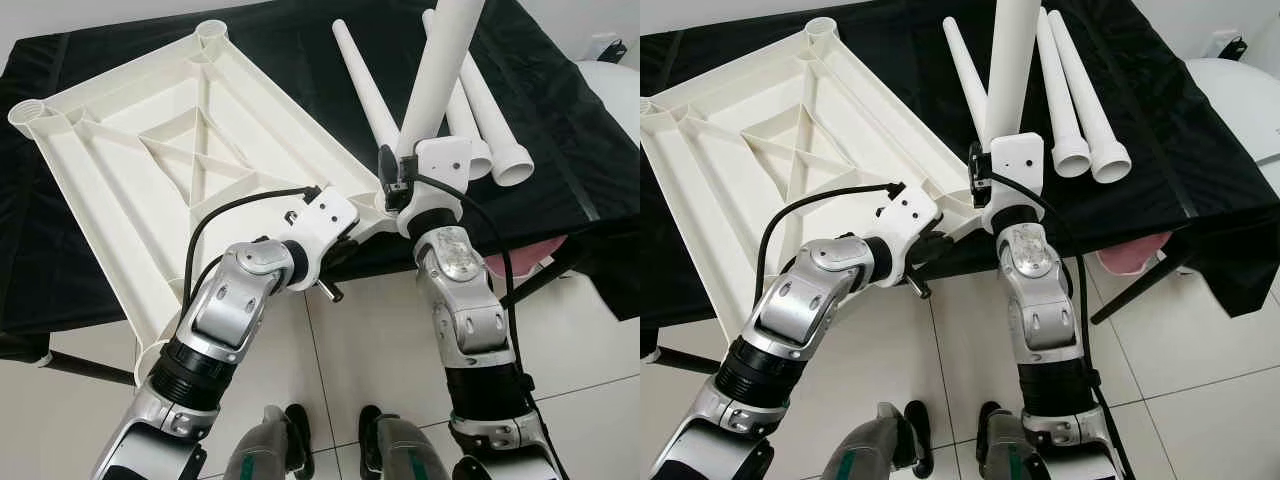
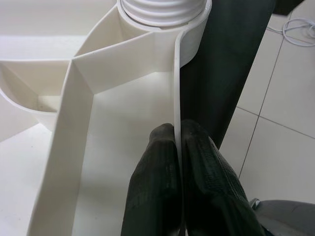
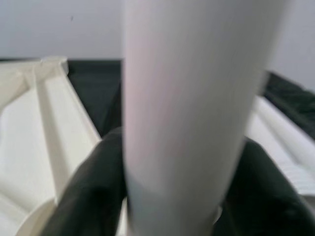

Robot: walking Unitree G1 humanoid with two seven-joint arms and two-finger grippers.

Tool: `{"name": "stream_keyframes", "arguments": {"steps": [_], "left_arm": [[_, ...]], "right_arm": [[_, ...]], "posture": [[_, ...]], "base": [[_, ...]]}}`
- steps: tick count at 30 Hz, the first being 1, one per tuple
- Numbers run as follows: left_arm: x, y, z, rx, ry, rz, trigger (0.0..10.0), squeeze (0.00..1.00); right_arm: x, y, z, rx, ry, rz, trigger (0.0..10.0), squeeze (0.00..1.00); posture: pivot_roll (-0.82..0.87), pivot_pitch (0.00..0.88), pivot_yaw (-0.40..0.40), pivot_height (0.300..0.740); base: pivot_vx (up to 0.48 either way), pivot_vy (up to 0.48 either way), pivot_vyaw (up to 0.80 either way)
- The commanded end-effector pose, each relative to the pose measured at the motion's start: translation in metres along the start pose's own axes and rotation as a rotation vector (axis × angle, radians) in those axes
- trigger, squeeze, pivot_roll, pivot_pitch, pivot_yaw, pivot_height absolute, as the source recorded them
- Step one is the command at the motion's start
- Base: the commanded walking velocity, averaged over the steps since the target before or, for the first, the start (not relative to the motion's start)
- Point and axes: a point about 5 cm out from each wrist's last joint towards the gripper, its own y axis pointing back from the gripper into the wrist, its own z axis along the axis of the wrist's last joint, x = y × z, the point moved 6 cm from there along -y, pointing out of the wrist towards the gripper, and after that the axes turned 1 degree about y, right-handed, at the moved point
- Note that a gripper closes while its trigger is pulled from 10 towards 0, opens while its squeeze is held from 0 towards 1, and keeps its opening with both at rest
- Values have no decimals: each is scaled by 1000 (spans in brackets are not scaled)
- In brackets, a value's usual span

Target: Building children table

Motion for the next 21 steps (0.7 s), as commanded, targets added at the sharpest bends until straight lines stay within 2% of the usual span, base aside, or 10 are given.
{"name": "stream_keyframes", "arguments": {"steps": [1,2,10,11,12,14,17,18,19,21], "left_arm": [[5,0,-14,47,21,70,10000,0],[5,0,-14,47,20,69,10000,0],[4,0,-14,46,19,68,10000,0],[3,0,-14,46,20,67,10000,0],[3,0,-15,46,20,67,10000,0],[3,0,-15,46,21,66,10000,0],[1,0,-15,46,21,63,10000,0],[1,0,-15,46,21,63,10000,0],[1,-1,-15,46,21,61,10000,0],[1,-1,-15,46,21,60,10000,0]], "right_arm": [[-3,2,5,-18,-1,-19,10000,565],[-3,2,5,-17,-7,-24,10000,1000],[-1,2,3,-6,-29,-10,10000,1000],[1,1,2,-2,-34,16,10000,604],[6,1,0,13,-76,70,10000,0],[10,2,-2,23,-106,108,10000,0],[19,5,-5,39,-142,242,10000,0],[19,5,-5,39,-142,242,10000,0],[21,9,-4,47,-177,321,10000,0],[20,10,-4,48,-186,343,10000,0]], "posture": [[-92,203,45,740],[-92,200,44,740],[-90,188,42,740],[-90,188,42,740],[-91,184,40,740],[-91,184,40,740],[-95,182,40,740],[-95,182,40,740],[-100,180,38,740],[-100,180,38,740]], "base": [[0,0,0],[0,0,0],[0,0,0],[0,0,0],[0,0,0],[0,0,0],[0,0,0],[0,0,0],[0,0,0],[0,0,0]]}}
